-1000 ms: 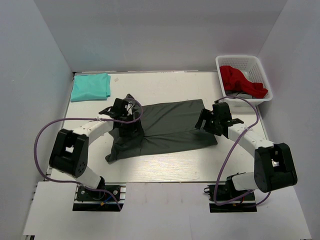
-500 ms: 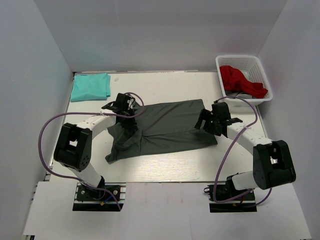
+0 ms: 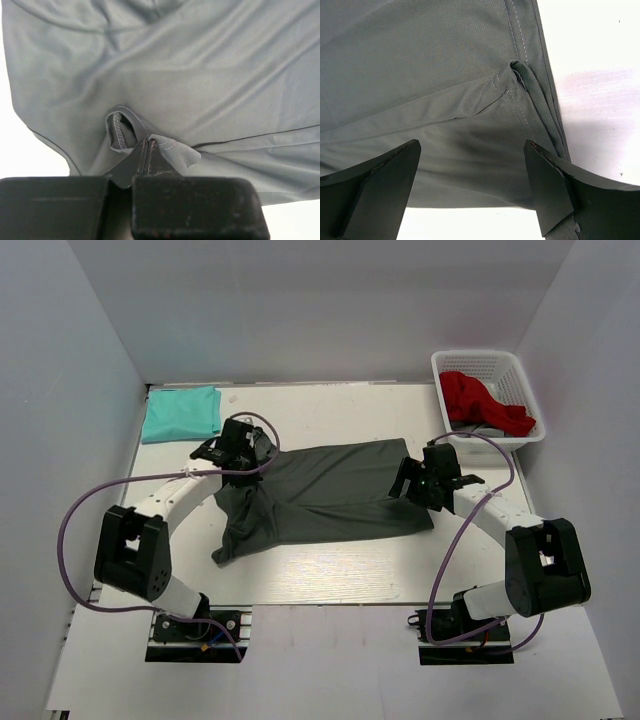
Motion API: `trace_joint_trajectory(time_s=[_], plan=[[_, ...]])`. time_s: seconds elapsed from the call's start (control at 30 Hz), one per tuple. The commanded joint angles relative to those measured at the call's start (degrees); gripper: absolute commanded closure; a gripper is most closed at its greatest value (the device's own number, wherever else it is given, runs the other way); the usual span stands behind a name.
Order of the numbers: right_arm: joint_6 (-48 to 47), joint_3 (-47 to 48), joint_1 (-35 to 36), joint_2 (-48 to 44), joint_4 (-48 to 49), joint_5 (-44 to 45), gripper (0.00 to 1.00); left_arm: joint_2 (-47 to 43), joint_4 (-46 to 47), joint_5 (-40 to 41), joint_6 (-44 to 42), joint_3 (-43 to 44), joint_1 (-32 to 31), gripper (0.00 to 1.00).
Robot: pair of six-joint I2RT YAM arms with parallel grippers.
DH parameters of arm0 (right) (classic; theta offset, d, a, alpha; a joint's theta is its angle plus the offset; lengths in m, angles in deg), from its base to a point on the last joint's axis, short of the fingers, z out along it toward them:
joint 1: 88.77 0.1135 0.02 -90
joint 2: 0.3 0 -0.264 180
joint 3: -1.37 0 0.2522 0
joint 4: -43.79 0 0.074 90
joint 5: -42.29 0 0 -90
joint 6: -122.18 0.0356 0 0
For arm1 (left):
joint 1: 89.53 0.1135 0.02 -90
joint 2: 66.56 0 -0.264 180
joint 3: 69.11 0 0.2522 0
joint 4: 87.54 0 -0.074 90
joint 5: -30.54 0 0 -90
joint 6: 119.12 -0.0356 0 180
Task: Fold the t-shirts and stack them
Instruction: Fold the flattened tshirt in 1/3 of the way
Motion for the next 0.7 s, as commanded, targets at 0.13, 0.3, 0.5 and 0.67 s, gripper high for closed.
trace_joint_trajectory(time_s=[0.13, 0.3, 0.5, 0.67], plan=[[-0.58, 2.39, 0.01, 0.35, 0.59, 0.21, 0.10, 1.63, -1.49, 6.73, -3.47, 2.26, 0.98, 1.00], [-0.58, 2.30, 0.01, 0.70, 0.24, 0.83, 0.10, 6.28, 0.17, 2.80, -4.17, 2.97, 0.98, 0.27], [-1.02, 3.62, 0.01, 0.00, -0.21, 1.35, 0.10, 9.20, -1.32, 3.93, -3.55, 7.17, 0.98, 0.00], [-2.77, 2.92, 0.18, -2.90, 0.41, 0.13, 0.10, 4.64, -1.85, 2.44, 0.04, 7.02, 0.98, 0.00]])
